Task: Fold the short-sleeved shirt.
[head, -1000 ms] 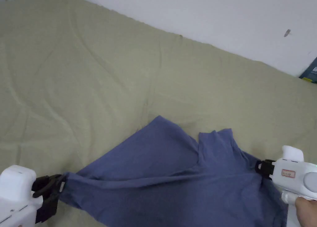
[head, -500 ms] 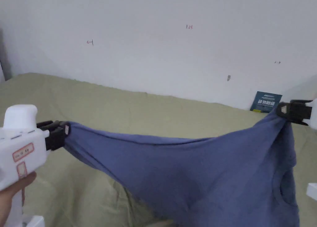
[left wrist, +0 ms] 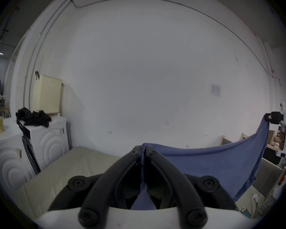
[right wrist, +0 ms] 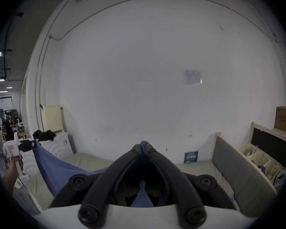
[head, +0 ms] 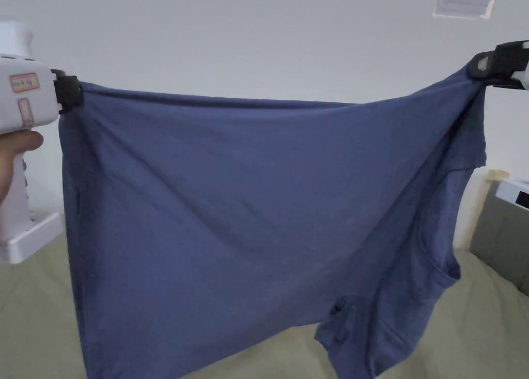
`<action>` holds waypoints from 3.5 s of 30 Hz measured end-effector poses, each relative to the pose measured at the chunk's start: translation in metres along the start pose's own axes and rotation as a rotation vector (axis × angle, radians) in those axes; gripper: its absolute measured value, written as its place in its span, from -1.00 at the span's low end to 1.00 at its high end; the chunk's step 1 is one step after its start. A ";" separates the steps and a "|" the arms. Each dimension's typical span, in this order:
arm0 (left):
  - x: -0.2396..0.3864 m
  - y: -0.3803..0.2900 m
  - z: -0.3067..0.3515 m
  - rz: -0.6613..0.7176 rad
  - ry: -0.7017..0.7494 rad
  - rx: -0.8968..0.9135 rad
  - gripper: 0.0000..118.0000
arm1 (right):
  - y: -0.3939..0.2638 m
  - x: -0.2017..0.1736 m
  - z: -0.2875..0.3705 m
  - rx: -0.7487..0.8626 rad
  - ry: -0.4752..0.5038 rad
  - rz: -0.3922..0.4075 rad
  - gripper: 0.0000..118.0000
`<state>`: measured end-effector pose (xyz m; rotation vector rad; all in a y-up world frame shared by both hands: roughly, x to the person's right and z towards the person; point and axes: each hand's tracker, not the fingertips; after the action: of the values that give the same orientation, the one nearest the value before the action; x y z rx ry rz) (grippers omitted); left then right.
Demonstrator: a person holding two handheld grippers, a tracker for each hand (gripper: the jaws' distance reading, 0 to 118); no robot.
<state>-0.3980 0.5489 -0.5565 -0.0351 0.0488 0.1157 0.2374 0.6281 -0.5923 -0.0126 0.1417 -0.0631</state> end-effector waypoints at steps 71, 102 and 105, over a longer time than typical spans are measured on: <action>0.026 -0.378 0.337 -0.310 -0.132 -0.292 0.90 | -0.459 -0.067 0.364 -0.396 -0.023 -0.007 1.00; -0.035 -0.489 0.213 -0.169 -0.084 -0.836 -0.98 | -0.495 -0.053 0.324 -0.672 -0.211 0.148 -0.53; -0.038 -0.488 0.214 -0.156 -0.088 -0.829 -0.98 | -0.525 -0.024 0.292 -0.831 -0.205 0.077 1.00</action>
<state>-0.3688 0.0680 -0.3252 -0.8596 -0.0931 -0.0255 0.2225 0.1085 -0.2908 -0.8405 -0.0453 0.0780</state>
